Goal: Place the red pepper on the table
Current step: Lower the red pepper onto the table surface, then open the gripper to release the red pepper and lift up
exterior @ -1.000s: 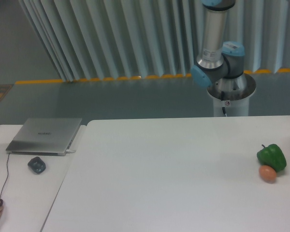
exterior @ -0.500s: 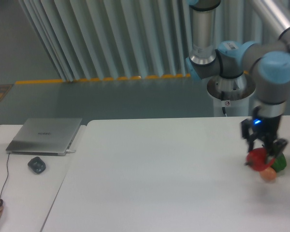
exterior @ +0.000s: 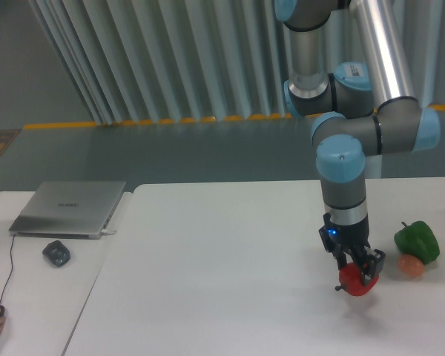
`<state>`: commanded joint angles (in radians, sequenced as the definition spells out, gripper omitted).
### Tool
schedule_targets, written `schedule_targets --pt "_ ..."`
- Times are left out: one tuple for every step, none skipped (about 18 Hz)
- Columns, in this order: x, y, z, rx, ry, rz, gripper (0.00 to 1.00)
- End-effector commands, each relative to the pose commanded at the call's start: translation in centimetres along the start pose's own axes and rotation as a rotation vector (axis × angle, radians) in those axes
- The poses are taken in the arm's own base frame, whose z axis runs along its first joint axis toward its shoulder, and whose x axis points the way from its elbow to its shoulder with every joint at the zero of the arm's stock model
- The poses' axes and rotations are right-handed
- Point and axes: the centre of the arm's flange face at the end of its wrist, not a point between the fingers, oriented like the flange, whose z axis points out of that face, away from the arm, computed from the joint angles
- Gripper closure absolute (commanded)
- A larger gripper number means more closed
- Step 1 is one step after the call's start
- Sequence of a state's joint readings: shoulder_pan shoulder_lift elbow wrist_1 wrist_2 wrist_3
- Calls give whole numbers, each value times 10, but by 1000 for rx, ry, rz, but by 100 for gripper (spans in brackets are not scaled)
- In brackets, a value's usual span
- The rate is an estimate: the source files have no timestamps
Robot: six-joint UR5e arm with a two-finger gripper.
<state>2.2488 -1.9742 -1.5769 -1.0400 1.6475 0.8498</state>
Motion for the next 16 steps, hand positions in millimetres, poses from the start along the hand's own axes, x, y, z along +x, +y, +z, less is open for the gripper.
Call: schedule_targets --pt "0 0 0 0 0 -2 68" --pt "0 0 1 0 -2 -2 66" --pt "0 0 3 -2 0 -1 64" --pt "-1 0 3 -3 -1 -1 62" --pt "0 0 3 -18 -12 3 61" --pt "2 -2 6 -40 -29 11 58" --pt "3 -4 13 -73 -47 20 57" --pt "2 -5 16 -78 -60 21 54" --pt "3 -6 16 -78 -63 24 54" --pt "4 -7 16 -78 -63 27 54" --pt "4 -7 16 -78 -65 26 54" --pt "4 -7 16 -78 -65 26 52" --pt "4 -7 16 -78 -65 28 49" --pt "4 -7 16 -78 -65 31 41" --pt "4 -7 16 -78 -67 35 29" --pt "4 -7 16 -77 -68 37 20"
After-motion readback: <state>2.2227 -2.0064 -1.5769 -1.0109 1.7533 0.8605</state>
